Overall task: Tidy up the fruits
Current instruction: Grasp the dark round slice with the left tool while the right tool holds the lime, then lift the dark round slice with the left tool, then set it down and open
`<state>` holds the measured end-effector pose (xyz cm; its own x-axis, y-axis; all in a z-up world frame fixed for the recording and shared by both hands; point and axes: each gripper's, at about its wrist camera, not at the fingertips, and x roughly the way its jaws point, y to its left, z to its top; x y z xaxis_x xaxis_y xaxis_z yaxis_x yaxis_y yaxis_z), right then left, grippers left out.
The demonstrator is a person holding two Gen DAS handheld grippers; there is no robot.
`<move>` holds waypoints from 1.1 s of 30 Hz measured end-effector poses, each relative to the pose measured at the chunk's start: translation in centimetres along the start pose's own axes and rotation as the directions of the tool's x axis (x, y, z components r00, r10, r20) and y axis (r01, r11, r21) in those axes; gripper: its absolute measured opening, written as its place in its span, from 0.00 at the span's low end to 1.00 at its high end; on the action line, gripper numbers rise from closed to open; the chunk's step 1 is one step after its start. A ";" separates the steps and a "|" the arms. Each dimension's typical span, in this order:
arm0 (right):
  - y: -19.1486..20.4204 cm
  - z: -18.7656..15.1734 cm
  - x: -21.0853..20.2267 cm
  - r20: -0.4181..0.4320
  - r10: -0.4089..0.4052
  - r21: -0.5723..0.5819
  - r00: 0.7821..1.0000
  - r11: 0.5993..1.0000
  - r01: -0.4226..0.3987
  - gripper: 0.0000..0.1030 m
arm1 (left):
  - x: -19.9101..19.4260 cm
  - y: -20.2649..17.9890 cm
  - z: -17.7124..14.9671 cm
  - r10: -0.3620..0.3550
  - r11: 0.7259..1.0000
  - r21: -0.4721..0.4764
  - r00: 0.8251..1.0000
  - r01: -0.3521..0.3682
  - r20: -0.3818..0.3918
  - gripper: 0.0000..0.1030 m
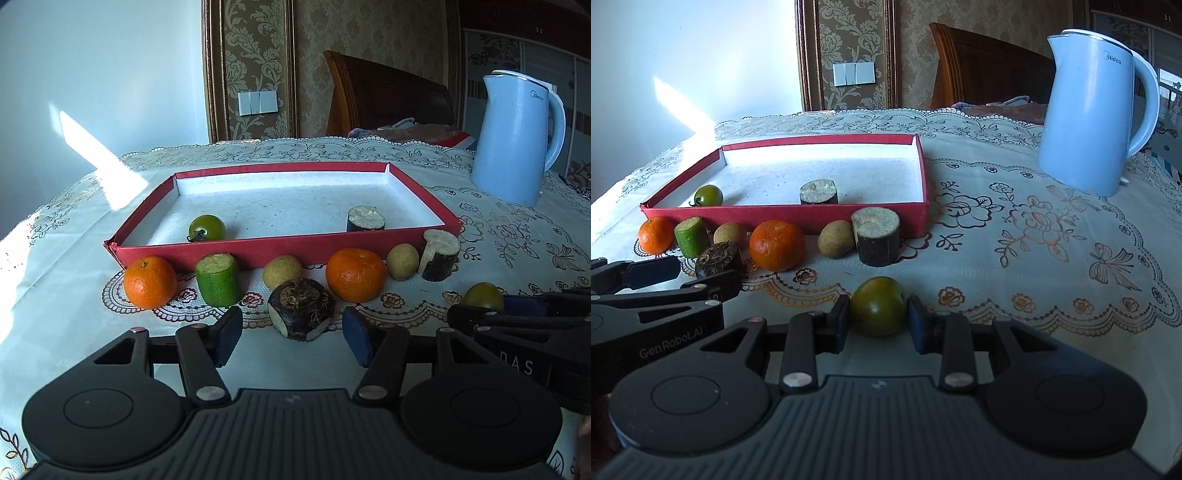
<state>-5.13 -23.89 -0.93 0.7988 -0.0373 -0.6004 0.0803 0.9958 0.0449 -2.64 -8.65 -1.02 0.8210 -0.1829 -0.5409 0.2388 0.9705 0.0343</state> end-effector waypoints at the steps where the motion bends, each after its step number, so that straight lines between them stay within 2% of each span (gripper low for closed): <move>1: -0.1 0.0 0.0 0.000 0.002 0.003 1.000 1.000 -0.002 0.31 | 0.1 0.0 0.0 -0.002 1.000 -0.001 1.000 0.002 -0.003 0.58; 7: -0.2 0.0 0.1 0.001 0.016 0.012 1.000 1.000 -0.016 0.31 | 0.5 0.2 0.2 -0.006 1.000 -0.014 1.000 0.006 -0.021 0.57; 8: -0.2 0.0 0.0 0.002 0.017 0.016 1.000 1.000 -0.018 0.31 | 0.7 0.3 0.3 -0.006 1.000 -0.019 1.000 0.006 -0.029 0.51; 10: -0.3 0.0 0.0 0.003 0.020 0.019 1.000 1.000 -0.020 0.31 | 0.9 0.3 0.3 -0.017 1.000 -0.020 0.999 0.016 -0.044 0.47; 19: -0.4 0.0 0.1 0.005 0.024 0.025 1.000 0.999 -0.025 0.31 | 0.8 -0.1 0.3 -0.017 1.000 -0.005 0.999 0.016 -0.036 0.37; 33: -0.2 0.0 0.0 0.004 0.013 0.011 1.000 1.000 -0.013 0.31 | 0.7 -0.3 0.3 0.007 1.000 -0.001 1.000 -0.007 -0.029 0.35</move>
<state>-5.16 -24.09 -0.98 0.8020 -0.0247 -0.5969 0.0761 0.9952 0.0611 -1.94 -9.15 -1.14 0.8073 -0.1717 -0.5645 0.2329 0.9718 0.0374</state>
